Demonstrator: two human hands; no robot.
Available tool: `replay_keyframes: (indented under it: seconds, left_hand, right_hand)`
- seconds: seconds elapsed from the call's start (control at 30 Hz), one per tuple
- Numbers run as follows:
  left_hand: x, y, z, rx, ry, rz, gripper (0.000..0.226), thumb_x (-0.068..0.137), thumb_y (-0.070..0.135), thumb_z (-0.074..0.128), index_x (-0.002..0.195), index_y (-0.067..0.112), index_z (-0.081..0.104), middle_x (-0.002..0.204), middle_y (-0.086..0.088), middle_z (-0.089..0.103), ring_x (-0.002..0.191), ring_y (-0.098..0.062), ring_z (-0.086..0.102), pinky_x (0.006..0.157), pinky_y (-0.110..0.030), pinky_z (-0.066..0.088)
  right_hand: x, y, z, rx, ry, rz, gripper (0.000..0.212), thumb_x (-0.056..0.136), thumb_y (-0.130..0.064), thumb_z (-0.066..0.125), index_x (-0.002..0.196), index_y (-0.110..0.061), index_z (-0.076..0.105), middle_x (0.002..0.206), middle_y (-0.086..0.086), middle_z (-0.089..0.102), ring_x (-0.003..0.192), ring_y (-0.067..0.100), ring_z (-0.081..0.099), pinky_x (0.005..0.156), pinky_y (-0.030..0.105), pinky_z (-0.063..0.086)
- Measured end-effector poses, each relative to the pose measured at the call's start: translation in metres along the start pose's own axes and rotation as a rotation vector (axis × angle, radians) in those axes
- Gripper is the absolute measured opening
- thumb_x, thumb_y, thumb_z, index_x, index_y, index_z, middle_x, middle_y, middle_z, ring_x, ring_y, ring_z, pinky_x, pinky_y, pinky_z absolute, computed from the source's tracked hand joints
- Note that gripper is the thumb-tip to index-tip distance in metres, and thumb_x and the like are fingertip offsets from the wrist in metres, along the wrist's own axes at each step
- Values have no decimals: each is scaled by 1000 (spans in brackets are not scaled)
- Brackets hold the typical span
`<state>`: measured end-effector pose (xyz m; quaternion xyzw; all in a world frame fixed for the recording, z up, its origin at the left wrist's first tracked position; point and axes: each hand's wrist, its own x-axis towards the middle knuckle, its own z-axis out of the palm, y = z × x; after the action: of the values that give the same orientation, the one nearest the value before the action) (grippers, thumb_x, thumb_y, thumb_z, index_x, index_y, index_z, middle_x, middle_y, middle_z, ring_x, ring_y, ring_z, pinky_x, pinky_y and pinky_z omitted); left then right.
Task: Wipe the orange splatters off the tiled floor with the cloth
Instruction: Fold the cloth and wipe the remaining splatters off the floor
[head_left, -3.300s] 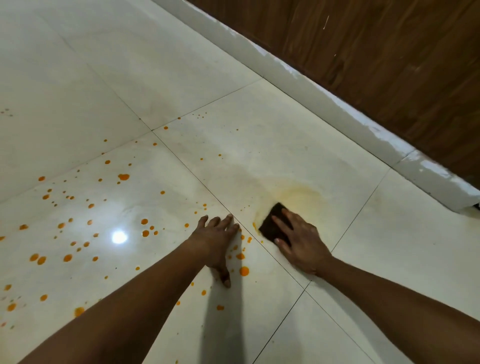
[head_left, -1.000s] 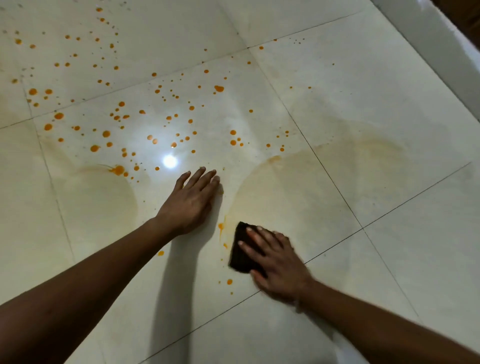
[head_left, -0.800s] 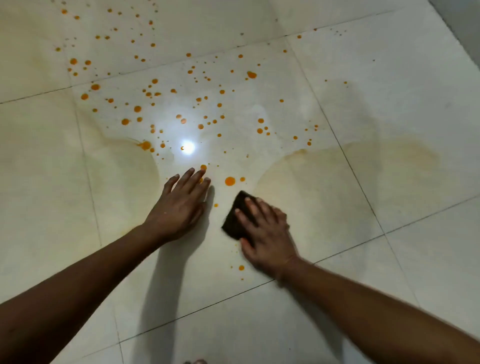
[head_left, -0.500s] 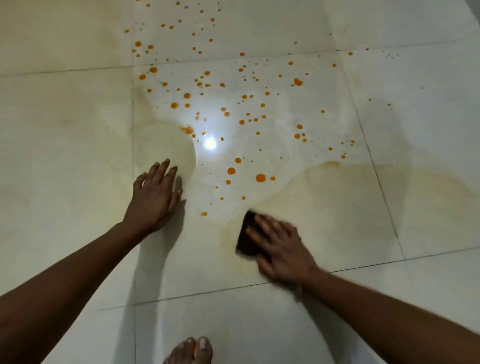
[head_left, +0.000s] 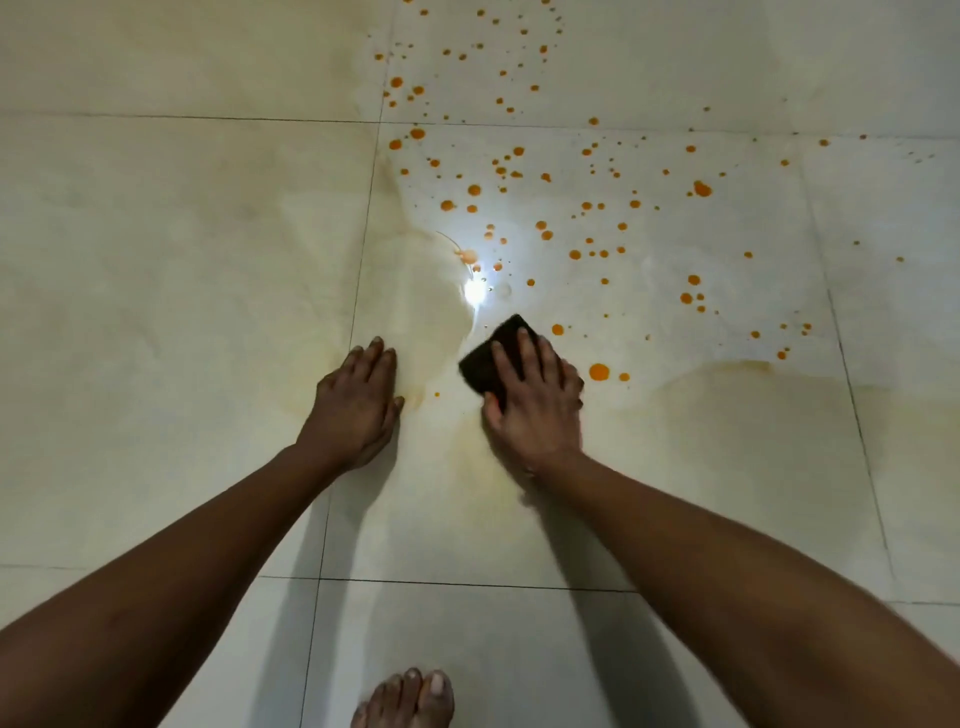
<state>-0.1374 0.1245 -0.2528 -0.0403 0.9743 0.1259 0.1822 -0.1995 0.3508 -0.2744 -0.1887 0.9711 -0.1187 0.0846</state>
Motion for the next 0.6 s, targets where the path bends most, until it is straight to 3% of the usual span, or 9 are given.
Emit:
replay_keyframes:
  seconds: [0.03,0.1,0.2,0.27,0.33,0.37,0.47,0.53,0.6]
  left_hand:
    - [0,0,0,1,5,-5,75,89,51,18,149,6,29,158,-16,23,143,-37,26,103,-54,36]
    - [1,-5,-1,-24,14,4,73,90,49,17,149,8,29,159,-13,23,143,-35,25,103,-53,35]
    - [1,-12,-5,-25,14,32,71,90,46,13,151,11,27,160,-11,21,145,-33,24,105,-54,35]
    - [1,-12,-5,-28,4,26,70,90,43,12,152,13,26,161,-9,20,146,-31,21,106,-52,33]
    - [1,-11,0,-47,26,14,68,91,42,13,151,14,27,160,-8,20,146,-30,21,107,-51,32]
    - [1,-11,2,-58,43,17,67,91,40,15,151,14,28,160,-8,22,145,-30,23,106,-50,32]
    - [4,-17,-1,-133,107,36,60,90,28,29,146,11,39,155,-9,34,139,-31,34,102,-50,37]
    - [7,-20,-6,-153,145,40,56,89,24,29,139,9,48,147,-11,46,131,-34,45,101,-48,41]
    - [14,-16,-13,-119,177,37,54,89,27,26,133,10,53,139,-11,53,124,-34,51,98,-46,40]
  right_hand:
    - [4,-18,5,19,-9,-33,67,83,-44,43,147,-26,38,158,9,26,143,30,23,111,51,23]
    - [-23,-31,17,2,-94,-298,67,83,-45,42,147,-26,38,159,9,25,144,30,22,111,52,24]
    - [-52,21,7,-36,-134,-531,66,82,-46,47,145,-27,41,156,9,31,143,29,27,110,49,27]
    - [-18,41,-1,-59,-45,-383,66,81,-46,44,145,-27,43,155,9,33,141,30,29,108,49,29]
    - [24,21,-3,-40,-15,-101,66,83,-47,39,146,-28,39,157,8,29,143,29,25,110,50,25]
    - [35,0,-1,-20,-4,-43,66,83,-47,37,146,-28,39,157,8,28,144,29,23,111,50,23]
    - [17,-44,14,13,-41,-269,66,83,-45,38,147,-26,39,158,8,27,144,29,22,111,49,21]
    - [-27,-27,17,-2,-132,-448,65,84,-44,44,147,-27,38,159,8,26,145,28,21,111,48,21]
    - [-36,9,9,-21,-118,-508,65,82,-45,48,145,-27,41,157,8,31,144,28,26,110,47,25]
